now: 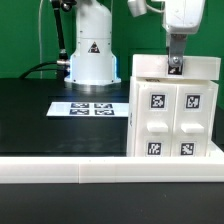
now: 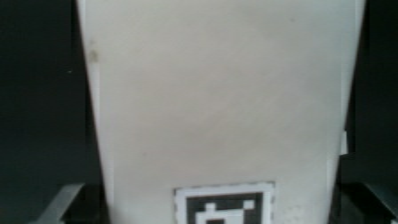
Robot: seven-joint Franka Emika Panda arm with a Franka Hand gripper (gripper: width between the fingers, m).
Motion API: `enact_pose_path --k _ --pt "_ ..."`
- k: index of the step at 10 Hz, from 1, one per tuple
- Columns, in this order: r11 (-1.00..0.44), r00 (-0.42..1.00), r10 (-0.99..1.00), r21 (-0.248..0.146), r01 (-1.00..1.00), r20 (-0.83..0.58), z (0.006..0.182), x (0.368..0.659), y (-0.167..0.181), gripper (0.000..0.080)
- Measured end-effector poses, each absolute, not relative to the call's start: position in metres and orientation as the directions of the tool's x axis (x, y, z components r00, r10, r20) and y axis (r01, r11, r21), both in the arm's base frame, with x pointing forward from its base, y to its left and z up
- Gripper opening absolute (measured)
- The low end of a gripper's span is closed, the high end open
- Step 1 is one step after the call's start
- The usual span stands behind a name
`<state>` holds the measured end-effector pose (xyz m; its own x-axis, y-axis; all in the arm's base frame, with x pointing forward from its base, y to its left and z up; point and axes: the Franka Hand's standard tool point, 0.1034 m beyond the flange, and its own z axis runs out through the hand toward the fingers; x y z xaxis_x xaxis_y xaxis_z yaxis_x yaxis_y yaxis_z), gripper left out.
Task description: Assemble cabinet
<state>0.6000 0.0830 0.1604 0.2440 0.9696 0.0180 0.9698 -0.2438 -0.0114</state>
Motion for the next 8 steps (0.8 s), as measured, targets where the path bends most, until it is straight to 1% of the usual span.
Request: enact_pose_path --k 2,3,5,8 --pt "-0.394 0.394 0.919 -0.014 0.919 0.016 0.1604 0.5999 0.0831 0.0557" --pt "-0.435 0.436 0.900 -0.015 0.900 0.016 0.1603 0.5999 0.0831 0.0557" --pt "-0.641 0.641 0.767 -0.023 0.767 0.014 0.1597 0.5994 0.0821 0.0557" --pt "-0.832 0.832 0.554 -0.026 0.554 0.008 0.1597 0.5993 0.0830 0.0558"
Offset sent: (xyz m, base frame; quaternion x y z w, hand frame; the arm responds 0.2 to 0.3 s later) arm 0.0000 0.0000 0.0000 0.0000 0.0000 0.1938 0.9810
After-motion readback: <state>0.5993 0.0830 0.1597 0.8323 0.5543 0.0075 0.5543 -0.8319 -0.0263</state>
